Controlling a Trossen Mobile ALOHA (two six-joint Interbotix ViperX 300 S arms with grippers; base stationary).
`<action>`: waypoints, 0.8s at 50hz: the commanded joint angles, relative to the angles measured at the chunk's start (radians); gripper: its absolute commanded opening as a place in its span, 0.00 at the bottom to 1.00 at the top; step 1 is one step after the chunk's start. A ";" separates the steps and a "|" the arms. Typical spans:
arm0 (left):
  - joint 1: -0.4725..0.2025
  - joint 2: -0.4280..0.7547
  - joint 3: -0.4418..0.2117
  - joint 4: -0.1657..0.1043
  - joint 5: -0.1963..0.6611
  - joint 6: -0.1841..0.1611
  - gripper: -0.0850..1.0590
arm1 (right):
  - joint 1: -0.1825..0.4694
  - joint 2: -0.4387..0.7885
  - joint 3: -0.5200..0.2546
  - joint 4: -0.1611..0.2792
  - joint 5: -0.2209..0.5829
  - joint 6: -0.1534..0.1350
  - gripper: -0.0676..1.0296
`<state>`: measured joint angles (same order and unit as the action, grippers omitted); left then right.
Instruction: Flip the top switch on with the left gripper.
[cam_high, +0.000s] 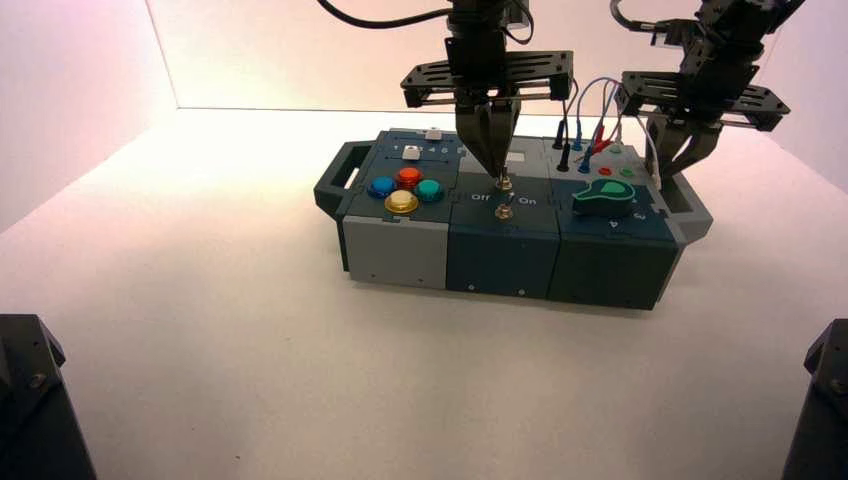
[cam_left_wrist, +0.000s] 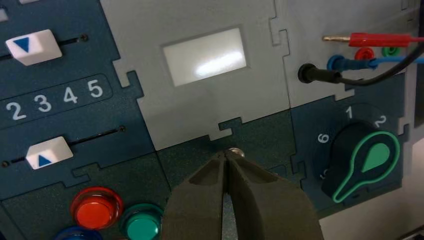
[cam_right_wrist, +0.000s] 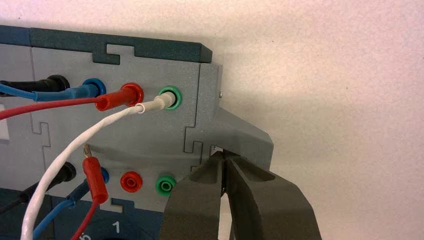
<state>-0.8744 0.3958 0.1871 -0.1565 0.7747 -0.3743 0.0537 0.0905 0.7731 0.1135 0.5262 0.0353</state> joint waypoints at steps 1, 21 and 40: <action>-0.043 -0.026 -0.048 -0.014 0.009 0.002 0.05 | -0.002 0.008 -0.003 0.003 -0.021 0.002 0.04; -0.052 -0.040 -0.067 -0.014 0.034 0.003 0.05 | -0.002 0.011 -0.008 0.003 -0.025 0.002 0.04; -0.052 -0.095 -0.038 -0.008 0.041 0.034 0.05 | 0.000 -0.020 0.003 0.003 -0.002 0.000 0.04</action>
<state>-0.9250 0.3697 0.1534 -0.1687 0.8145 -0.3497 0.0568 0.0859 0.7762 0.1197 0.5231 0.0337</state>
